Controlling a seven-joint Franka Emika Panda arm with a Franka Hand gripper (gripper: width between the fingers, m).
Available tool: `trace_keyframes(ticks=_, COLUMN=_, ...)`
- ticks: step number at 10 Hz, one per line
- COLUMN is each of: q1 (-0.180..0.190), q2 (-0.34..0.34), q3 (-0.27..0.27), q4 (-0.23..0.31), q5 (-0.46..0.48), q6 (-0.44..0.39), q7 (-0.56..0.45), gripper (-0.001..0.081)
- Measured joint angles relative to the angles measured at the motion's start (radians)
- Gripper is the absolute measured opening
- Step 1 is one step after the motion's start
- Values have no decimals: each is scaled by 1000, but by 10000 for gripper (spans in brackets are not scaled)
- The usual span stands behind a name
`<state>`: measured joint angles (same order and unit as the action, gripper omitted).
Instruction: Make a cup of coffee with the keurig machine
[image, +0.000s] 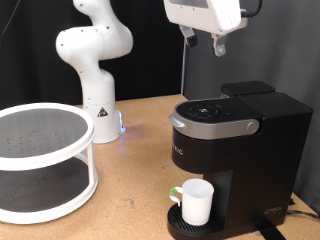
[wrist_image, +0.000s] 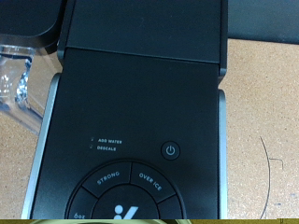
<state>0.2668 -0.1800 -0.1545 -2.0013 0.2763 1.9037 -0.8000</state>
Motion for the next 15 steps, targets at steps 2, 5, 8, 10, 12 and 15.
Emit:
trace_keyframes(ticks=2, q1=0, q2=5, q3=1, q4=-12, q5=-20, q6=3, q7=12, gripper=805)
trace_keyframes(ticks=5, q1=0, q2=29, q3=10, q4=-63, q5=-71, q6=96, q7=24, gripper=805)
trace_keyframes(ticks=8, q1=0, q2=49, q3=13, q4=-111, q5=-72, q6=179, q7=17, gripper=805)
trace_keyframes(ticks=10, q1=5, q2=54, q3=14, q4=-144, q5=-64, q6=229, q7=-11, gripper=650)
trace_keyframes(ticks=12, q1=11, q2=54, q3=16, q4=-173, q5=-51, q6=273, q7=-34, gripper=516)
trace_keyframes(ticks=15, q1=21, q2=54, q3=20, q4=-209, q5=-51, q6=327, q7=-41, gripper=167)
